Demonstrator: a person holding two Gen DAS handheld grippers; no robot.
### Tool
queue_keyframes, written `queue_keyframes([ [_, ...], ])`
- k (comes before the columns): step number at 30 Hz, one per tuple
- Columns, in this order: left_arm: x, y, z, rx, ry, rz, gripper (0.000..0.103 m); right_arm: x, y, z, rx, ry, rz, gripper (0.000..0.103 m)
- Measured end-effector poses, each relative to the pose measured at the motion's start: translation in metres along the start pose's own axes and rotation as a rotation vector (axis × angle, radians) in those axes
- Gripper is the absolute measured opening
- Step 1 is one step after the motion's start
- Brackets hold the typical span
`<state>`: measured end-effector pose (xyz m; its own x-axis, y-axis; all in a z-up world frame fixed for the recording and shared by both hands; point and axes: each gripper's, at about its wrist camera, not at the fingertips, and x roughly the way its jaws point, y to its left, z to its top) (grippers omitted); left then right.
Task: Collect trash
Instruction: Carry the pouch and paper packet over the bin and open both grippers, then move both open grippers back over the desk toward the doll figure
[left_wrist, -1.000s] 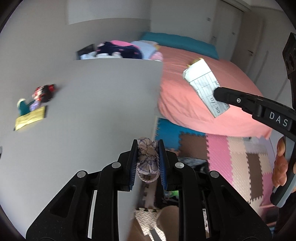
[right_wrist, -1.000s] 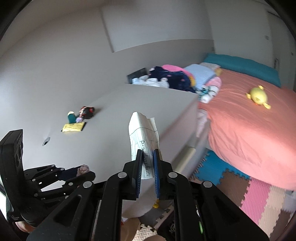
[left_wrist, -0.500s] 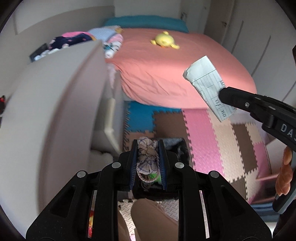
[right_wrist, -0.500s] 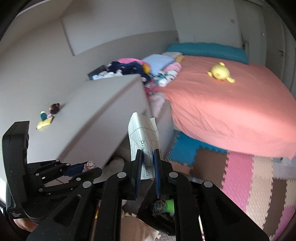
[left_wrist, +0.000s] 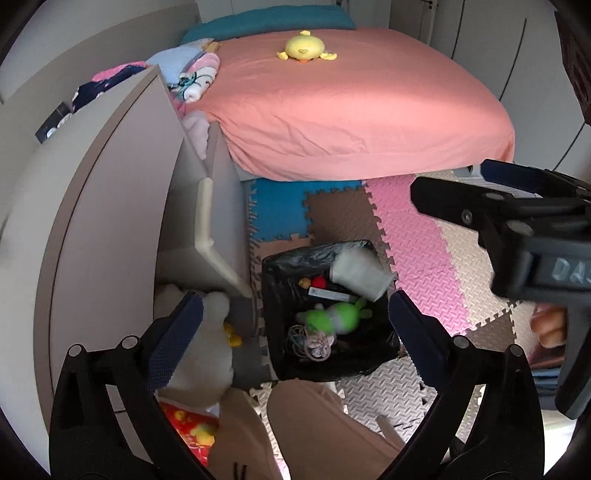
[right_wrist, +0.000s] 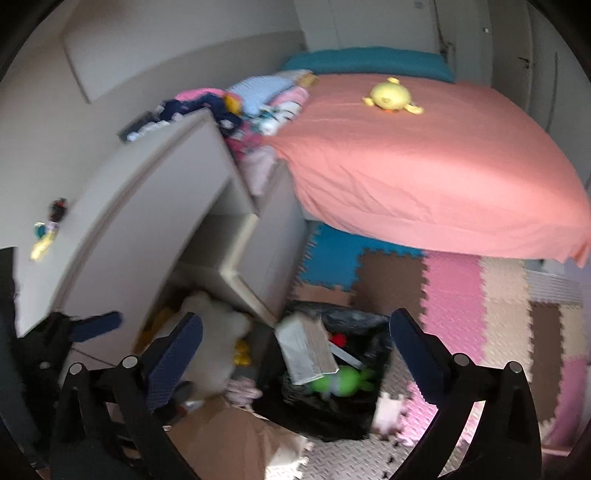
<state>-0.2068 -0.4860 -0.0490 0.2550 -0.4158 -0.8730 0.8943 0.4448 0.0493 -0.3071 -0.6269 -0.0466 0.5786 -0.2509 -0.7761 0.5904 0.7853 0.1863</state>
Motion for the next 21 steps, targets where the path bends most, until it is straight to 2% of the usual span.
queue_keyframes([
  [6,-0.002,0.015,0.001,-0.044,0.000,0.003,0.097,-0.002,0.005,0.003,-0.026,-0.019,0.019,0.101],
  [11,-0.018,0.029,0.003,-0.078,-0.037,0.004,0.097,-0.006,0.019,0.013,-0.049,-0.039,0.042,0.101],
  [15,-0.034,0.048,0.004,-0.110,-0.071,0.019,0.097,-0.011,0.041,0.026,-0.079,-0.072,0.094,0.101],
  [21,-0.057,0.100,0.001,-0.205,-0.111,0.082,0.097,-0.010,0.088,0.045,-0.142,-0.090,0.173,0.101],
])
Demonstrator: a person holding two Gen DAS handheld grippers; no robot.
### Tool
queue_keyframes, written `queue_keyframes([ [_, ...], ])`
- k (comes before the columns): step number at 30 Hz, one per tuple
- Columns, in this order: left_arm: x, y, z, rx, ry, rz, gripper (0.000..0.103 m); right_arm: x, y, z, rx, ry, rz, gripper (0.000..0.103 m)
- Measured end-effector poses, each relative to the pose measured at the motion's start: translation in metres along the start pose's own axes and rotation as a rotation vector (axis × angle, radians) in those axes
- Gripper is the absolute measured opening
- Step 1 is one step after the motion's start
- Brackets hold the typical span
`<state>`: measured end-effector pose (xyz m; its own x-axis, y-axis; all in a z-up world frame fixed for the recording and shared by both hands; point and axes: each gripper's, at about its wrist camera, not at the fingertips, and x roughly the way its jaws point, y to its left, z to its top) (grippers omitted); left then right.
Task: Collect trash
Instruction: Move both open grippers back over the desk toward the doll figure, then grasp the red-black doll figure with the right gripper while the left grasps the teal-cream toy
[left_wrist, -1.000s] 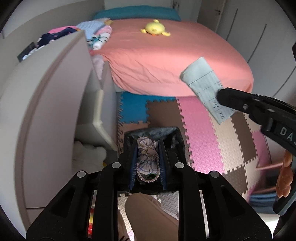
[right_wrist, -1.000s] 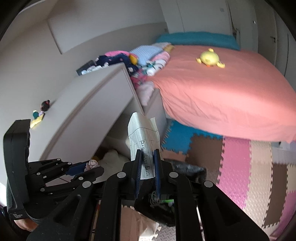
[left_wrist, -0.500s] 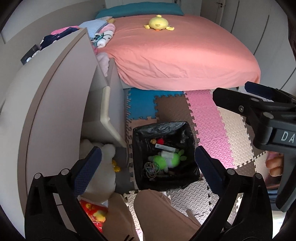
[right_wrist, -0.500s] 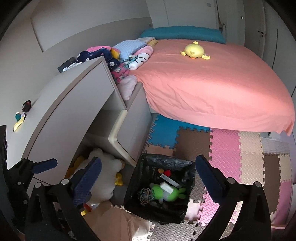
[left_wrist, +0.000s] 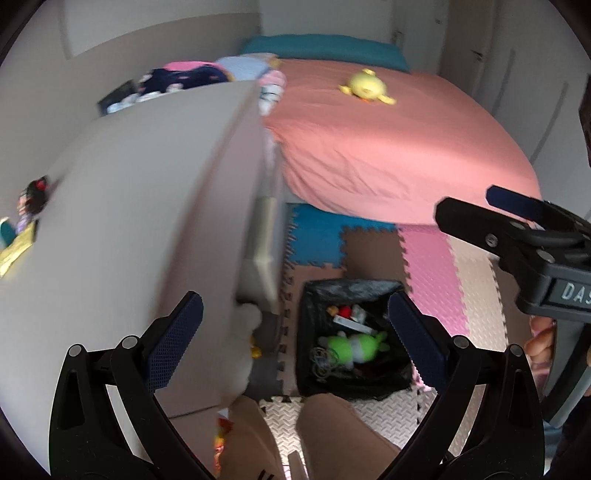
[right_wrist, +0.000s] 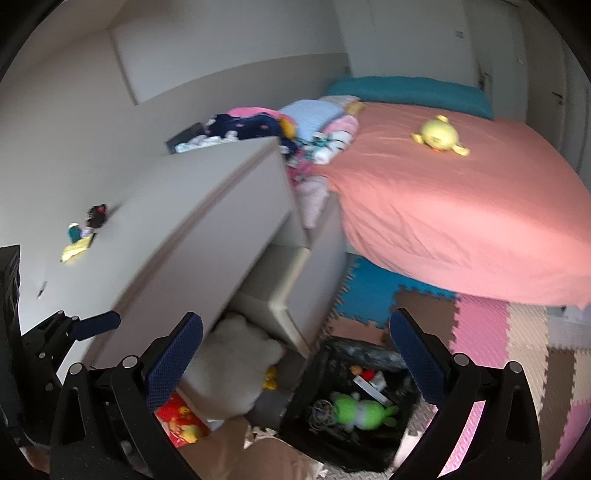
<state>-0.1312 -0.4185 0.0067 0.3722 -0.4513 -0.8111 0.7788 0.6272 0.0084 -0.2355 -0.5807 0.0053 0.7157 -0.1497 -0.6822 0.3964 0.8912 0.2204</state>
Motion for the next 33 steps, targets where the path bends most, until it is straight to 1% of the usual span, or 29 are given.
queue_keyframes([
  [6,-0.012,0.071,0.001,-0.125,-0.008,0.090,0.097,0.018,0.055,0.022,-0.087,-0.037,0.087,0.101],
  [11,-0.021,0.127,-0.005,-0.240,-0.015,0.159,0.097,0.037,0.102,0.037,-0.143,-0.011,0.171,0.101],
  [12,-0.024,0.141,-0.007,-0.276,-0.019,0.176,0.097,0.041,0.111,0.039,-0.151,-0.004,0.186,0.101],
  [15,-0.032,0.175,-0.012,-0.352,-0.027,0.210,0.097,0.051,0.134,0.046,-0.174,0.018,0.220,0.101],
  [18,-0.036,0.203,-0.015,-0.401,-0.030,0.241,0.097,0.061,0.158,0.053,-0.208,0.037,0.245,0.101],
  [23,-0.044,0.246,-0.020,-0.452,-0.034,0.290,0.097,0.082,0.200,0.065,-0.270,0.068,0.288,0.101],
  [29,-0.051,0.299,-0.023,-0.474,-0.060,0.350,0.097,0.110,0.254,0.082,-0.333,0.095,0.325,0.101],
  [33,-0.052,0.337,-0.023,-0.487,-0.079,0.364,0.097,0.135,0.297,0.094,-0.388,0.103,0.338,0.101],
])
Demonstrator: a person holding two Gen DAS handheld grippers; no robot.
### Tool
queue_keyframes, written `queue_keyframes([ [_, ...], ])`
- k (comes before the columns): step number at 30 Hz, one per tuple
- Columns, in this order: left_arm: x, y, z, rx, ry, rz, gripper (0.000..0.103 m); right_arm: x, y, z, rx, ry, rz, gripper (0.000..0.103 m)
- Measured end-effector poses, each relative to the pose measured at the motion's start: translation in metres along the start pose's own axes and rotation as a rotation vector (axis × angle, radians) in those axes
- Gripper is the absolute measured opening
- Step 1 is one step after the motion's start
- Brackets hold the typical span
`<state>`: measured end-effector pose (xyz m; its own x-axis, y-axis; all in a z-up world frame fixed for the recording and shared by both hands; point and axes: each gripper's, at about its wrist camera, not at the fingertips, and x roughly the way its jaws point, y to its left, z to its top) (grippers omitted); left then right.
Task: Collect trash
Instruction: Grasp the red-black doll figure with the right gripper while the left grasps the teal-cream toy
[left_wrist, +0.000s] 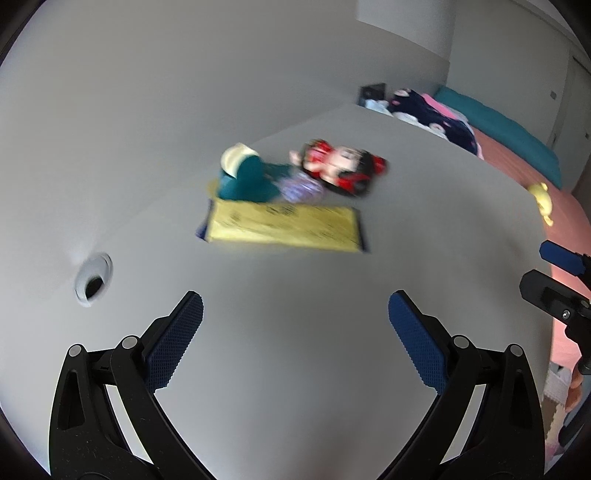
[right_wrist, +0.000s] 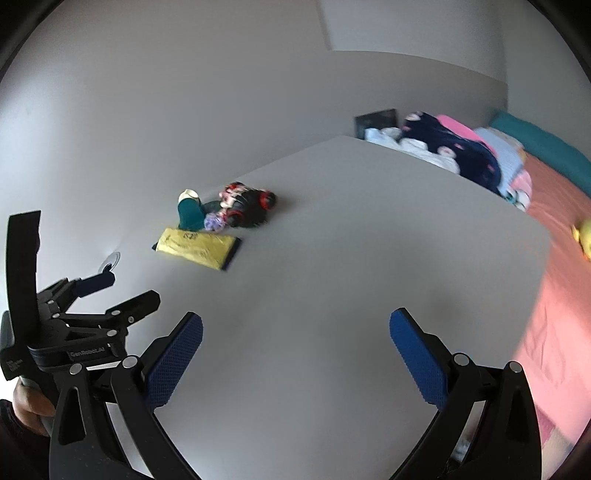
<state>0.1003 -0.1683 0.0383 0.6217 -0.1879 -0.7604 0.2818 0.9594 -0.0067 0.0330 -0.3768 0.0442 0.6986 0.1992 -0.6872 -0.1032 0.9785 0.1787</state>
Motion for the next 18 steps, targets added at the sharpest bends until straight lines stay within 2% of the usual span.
queue_keyframes([
  [6,0.027,0.034,0.031,0.008,-0.009,0.021,0.097,0.043,0.026,0.033,-0.041,0.019,0.020,0.101],
  [11,0.050,0.047,0.050,-0.012,-0.001,-0.003,0.097,0.075,0.042,0.055,-0.051,0.040,0.027,0.101],
  [18,0.070,0.058,0.063,-0.020,0.003,0.004,0.096,0.114,0.053,0.078,-0.045,0.056,0.007,0.101],
])
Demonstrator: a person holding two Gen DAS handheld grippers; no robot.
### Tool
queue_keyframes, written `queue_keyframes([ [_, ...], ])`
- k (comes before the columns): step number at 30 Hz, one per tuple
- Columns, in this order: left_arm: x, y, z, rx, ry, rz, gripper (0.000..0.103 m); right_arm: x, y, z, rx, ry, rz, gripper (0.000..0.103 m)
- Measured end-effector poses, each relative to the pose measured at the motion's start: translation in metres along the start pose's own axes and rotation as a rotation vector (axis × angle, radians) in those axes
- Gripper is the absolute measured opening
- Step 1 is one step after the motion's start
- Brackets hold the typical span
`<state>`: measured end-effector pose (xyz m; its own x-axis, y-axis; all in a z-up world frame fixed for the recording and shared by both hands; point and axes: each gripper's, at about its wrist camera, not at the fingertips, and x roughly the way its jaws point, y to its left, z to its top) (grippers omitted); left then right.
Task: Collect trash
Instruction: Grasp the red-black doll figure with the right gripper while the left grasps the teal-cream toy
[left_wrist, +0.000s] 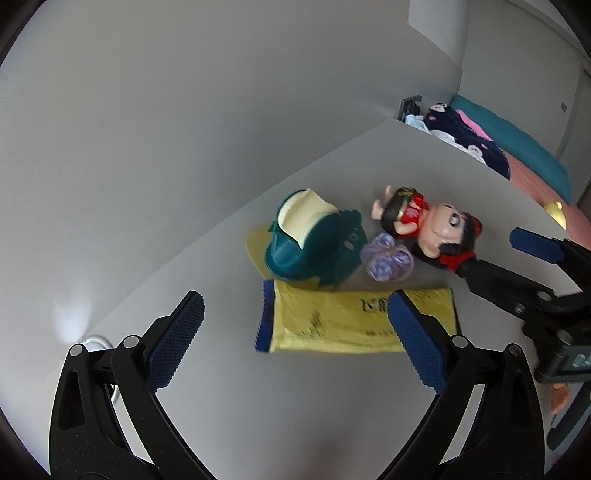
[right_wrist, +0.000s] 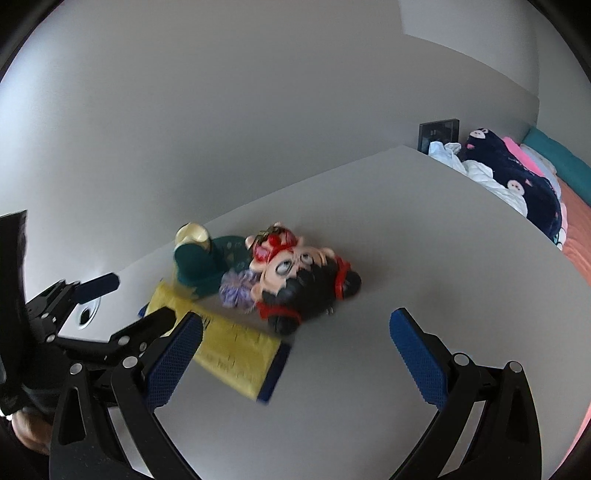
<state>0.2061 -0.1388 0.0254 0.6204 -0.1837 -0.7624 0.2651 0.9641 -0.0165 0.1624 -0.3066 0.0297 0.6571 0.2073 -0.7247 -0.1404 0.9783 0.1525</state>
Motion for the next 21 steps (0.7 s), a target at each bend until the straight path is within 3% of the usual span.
queue_keyframes([
  [8,0.022,0.006,0.016,0.010,0.009,-0.007,0.085,0.030,-0.013,0.015,0.083,0.022,-0.007,0.101],
  [13,0.031,0.003,0.026,0.041,0.004,-0.015,0.084,0.043,-0.018,0.018,0.101,0.038,-0.024,0.097],
  [16,0.036,0.001,0.029,0.056,0.003,-0.008,0.084,0.046,-0.020,0.018,0.095,0.047,-0.017,0.089],
  [18,0.038,0.002,0.030,0.055,0.003,-0.012,0.084,0.047,-0.020,0.018,0.092,0.059,0.005,0.069],
  [20,0.041,0.002,0.032,0.056,0.005,-0.019,0.084,0.048,-0.018,0.017,0.084,0.072,-0.017,0.057],
  [21,0.042,0.002,0.032,0.059,0.008,-0.022,0.084,0.049,-0.018,0.017,0.079,0.070,-0.037,0.057],
])
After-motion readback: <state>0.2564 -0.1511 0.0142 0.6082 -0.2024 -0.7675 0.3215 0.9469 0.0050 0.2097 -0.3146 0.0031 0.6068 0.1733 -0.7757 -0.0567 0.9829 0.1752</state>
